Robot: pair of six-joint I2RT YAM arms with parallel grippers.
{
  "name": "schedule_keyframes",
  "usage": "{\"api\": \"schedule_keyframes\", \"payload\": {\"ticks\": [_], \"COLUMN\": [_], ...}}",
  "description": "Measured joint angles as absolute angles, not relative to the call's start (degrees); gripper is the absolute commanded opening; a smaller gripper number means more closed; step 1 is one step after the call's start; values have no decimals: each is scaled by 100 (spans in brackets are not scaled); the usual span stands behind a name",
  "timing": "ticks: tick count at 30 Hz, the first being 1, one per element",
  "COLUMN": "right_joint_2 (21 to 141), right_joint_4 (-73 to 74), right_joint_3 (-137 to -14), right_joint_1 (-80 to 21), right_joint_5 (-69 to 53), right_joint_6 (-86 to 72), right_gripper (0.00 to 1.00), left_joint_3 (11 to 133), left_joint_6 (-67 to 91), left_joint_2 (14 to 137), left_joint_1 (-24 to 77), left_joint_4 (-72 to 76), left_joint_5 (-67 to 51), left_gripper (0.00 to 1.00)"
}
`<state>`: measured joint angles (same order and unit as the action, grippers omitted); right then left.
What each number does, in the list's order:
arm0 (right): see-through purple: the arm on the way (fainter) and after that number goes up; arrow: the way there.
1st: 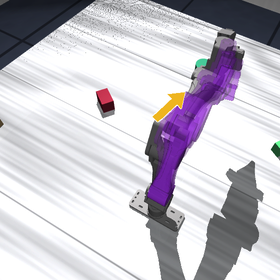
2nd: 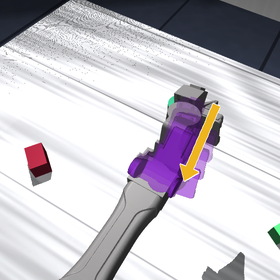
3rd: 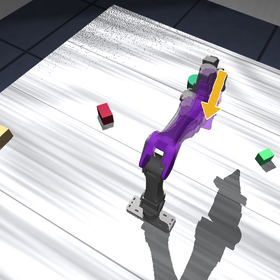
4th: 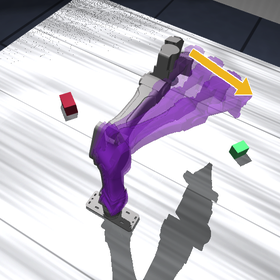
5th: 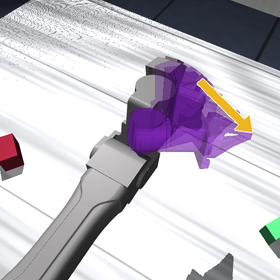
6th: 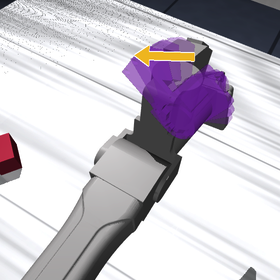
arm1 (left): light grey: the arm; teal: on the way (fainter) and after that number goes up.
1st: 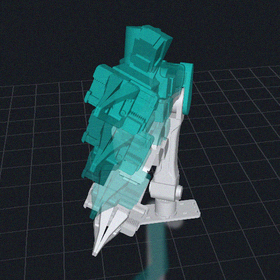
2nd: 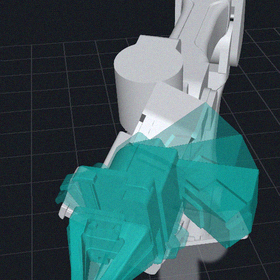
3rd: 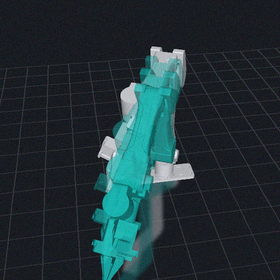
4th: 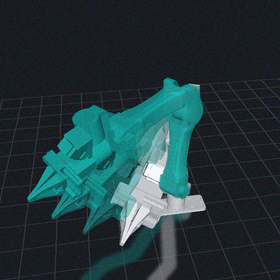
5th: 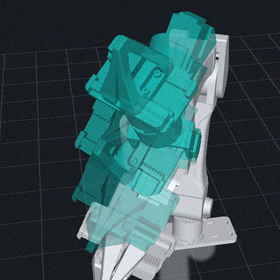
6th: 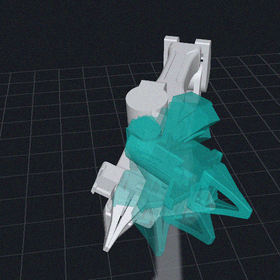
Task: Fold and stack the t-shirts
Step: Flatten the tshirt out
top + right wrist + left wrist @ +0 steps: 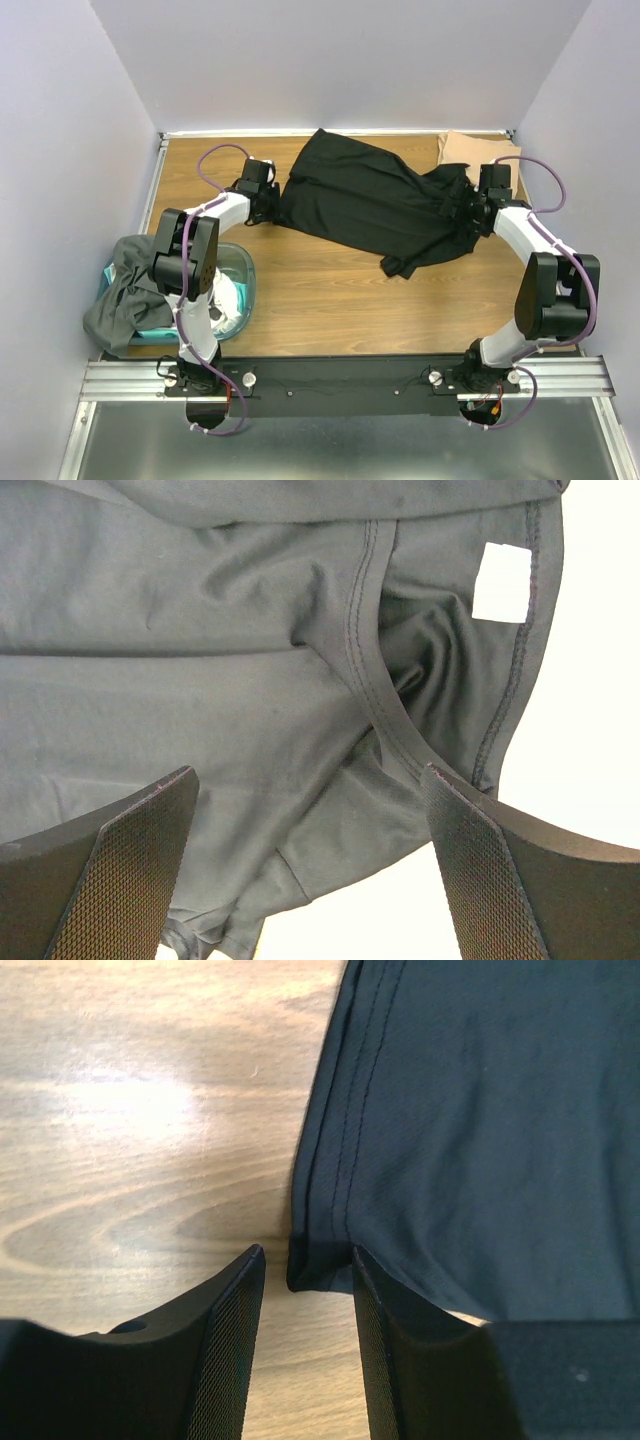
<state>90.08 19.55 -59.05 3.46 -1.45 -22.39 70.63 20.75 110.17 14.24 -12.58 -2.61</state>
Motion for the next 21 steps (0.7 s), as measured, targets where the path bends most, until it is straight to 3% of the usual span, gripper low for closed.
{"api": "schedule_keyframes", "payload": {"ticks": [7,10,11,14,21], "right_joint_2": [8910,8829,8803,8711,8346], "right_joint_4": [1962,1964,1962,1959,2023], "right_joint_3": [-5769,-5714,-5697,-5583,-5078], "right_joint_1": [346,346,346,346,152], "right_joint_5": [-152,-198,-211,-285,-464], "right_joint_6": [-2239,-2239,-2239,-2241,-2296], "right_gripper": [98,97,96,93,83], "left_joint_3": [7087,7087,7087,7083,7083], "left_joint_6": [2056,2051,2040,2023,2012], "left_joint_2": [11093,11118,11124,11137,11137], "left_joint_1": [1420,1420,1420,1420,1406], "left_joint_4": [-1090,-1037,-1035,-1039,-1044], "left_joint_5": [-397,-462,-489,-591,-655], "left_gripper": [36,25,15,1,0]}}
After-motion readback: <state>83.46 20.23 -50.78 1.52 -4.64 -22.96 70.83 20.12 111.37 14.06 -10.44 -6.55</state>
